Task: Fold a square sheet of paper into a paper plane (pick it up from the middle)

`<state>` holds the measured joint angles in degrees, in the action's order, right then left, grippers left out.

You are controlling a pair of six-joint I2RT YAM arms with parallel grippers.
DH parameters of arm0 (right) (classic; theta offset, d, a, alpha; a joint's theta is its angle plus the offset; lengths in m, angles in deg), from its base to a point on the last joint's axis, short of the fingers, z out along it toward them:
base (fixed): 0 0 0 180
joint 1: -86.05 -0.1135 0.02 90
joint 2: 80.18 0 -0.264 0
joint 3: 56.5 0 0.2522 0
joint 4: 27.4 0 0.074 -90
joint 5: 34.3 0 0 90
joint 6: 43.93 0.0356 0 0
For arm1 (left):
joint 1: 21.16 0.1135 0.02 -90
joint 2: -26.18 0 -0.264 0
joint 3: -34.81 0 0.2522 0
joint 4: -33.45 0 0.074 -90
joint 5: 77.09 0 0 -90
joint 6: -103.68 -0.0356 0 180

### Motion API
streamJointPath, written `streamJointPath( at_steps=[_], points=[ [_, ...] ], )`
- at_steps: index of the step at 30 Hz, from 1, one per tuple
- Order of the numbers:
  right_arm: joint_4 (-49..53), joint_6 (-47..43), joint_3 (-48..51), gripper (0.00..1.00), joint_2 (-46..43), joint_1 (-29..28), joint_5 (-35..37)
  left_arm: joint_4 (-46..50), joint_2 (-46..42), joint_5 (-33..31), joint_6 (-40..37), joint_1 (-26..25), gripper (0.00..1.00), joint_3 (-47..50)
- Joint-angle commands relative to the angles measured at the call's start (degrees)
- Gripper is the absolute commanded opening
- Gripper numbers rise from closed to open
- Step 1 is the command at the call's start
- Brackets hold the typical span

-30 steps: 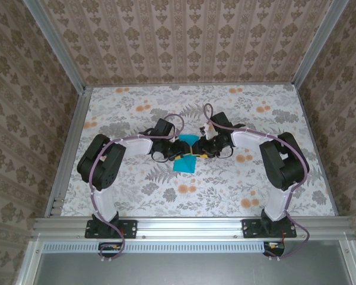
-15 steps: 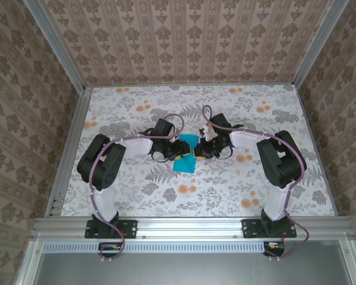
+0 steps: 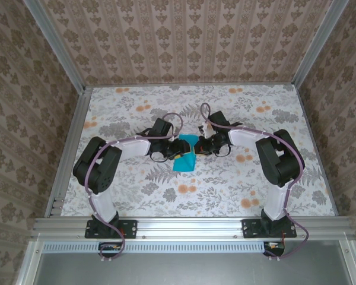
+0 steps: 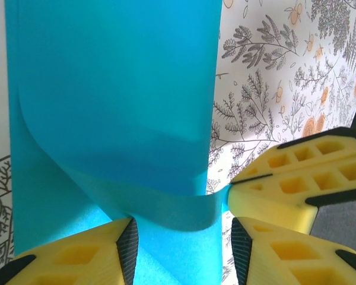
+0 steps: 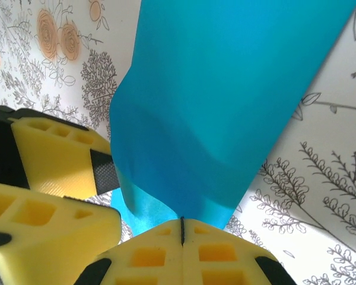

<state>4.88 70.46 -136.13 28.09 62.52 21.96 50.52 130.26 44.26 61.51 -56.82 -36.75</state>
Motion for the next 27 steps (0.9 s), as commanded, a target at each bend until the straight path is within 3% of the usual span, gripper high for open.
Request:
streamJointPath(
  at_steps=[1,18,27],
  points=[
    [2.3,-2.06,-1.96,0.04,1.55,-0.49,2.77,-1.55,-1.33,1.82,-0.1,-0.37,0.45,0.24],
    [4.42,-2.89,-3.66,0.05,3.42,-0.87,7.41,-1.36,-3.92,0.54,-0.81,-0.65,0.41,0.5],
    [3.82,-3.02,-3.73,0.06,3.79,-0.82,6.53,-3.94,-1.49,2.54,-0.12,-1.51,0.37,-0.71]
  ],
)
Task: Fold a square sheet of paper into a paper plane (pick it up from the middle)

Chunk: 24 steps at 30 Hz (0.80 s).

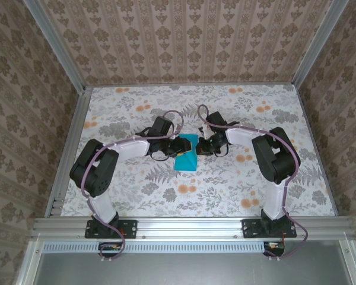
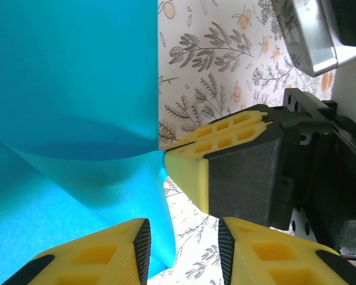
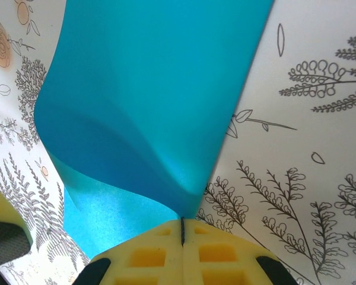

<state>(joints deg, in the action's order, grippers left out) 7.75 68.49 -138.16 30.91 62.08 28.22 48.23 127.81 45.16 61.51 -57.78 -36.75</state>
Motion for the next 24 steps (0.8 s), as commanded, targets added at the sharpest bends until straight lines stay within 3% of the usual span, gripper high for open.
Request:
streamJointPath(
  at_steps=[1,12,24],
  points=[
    [0.85,-0.97,-1.71,0.06,1.04,-0.45,0.09,-1.87,1.32,1.77,-0.03,-0.64,0.36,-0.91],
    [-0.18,-1.03,-1.8,0.07,0.99,-0.4,-1.65,-1.81,5.42,1.64,0.75,-1.0,0.28,-3.04],
    [-0.73,-0.89,-2.33,0.07,1.83,-0.38,-1.76,-0.54,5.69,-1.48,1.0,-0.69,0.26,-1.9]
  ],
)
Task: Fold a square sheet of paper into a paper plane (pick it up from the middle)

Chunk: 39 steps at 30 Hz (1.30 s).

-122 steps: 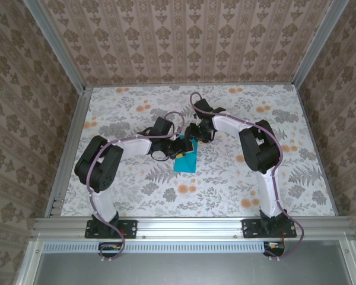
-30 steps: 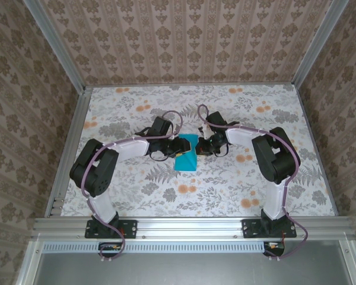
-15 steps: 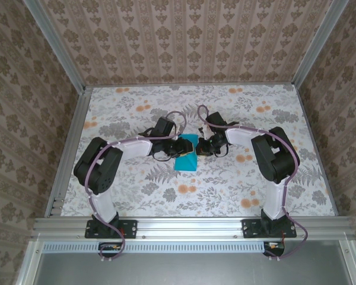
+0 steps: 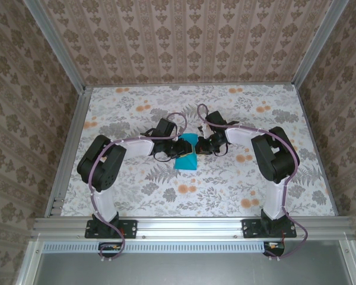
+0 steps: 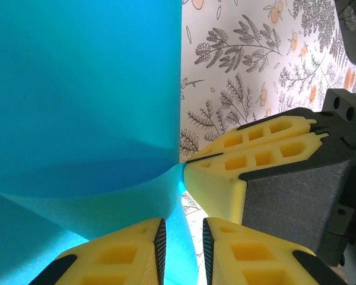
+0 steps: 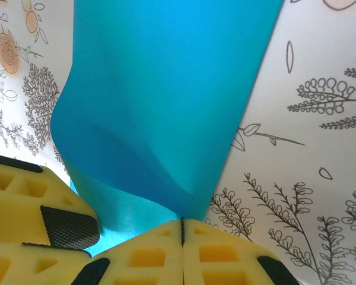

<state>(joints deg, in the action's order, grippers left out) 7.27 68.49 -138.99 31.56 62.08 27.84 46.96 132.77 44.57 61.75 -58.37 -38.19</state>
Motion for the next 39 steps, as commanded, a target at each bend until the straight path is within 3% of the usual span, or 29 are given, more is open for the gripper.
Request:
streamJointPath(
  at_steps=[1,39],
  points=[
    [-0.24,-0.94,-1.57,0.07,1.24,-0.38,-1.38,0.83,0.73,-0.96,0.77,-0.06,0.26,-0.45],
    [1.42,-0.89,-2.64,0.12,3.12,-0.43,-0.9,4.98,3.02,-3.36,0.23,0.12,0.23,-0.92]
  ],
)
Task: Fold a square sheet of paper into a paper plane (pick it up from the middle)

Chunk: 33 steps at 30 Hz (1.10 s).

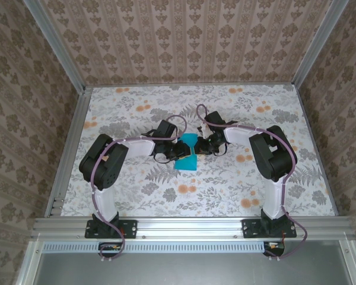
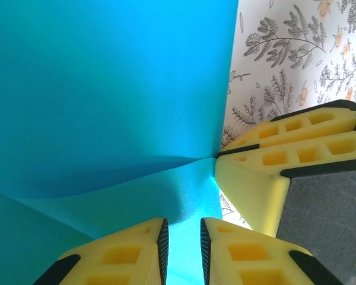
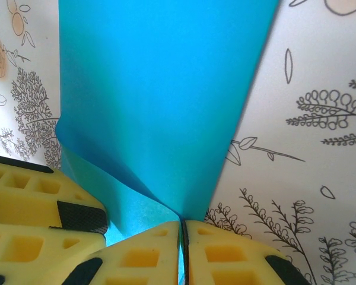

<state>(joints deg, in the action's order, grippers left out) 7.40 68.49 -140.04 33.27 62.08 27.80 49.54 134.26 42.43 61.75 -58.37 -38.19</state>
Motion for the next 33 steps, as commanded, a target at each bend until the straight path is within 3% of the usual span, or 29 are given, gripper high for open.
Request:
streamJointPath(
  at_steps=[1,17,33],
  points=[
    [1.21,-0.9,-1.65,0.11,1.42,-0.47,-0.86,2.63,1.53,-1.4,0.18,0.12,0.23,-0.98],
    [1.85,-1.32,-1.75,0.08,1.31,-0.73,0.54,3.1,2.23,-1.68,0.68,0.14,0.22,-1.08],
    [1.73,-1.33,-1.15,0.07,0.77,-0.75,2.66,-3.74,-1.32,1.34,0.04,0.12,0.26,0.27]
  ],
)
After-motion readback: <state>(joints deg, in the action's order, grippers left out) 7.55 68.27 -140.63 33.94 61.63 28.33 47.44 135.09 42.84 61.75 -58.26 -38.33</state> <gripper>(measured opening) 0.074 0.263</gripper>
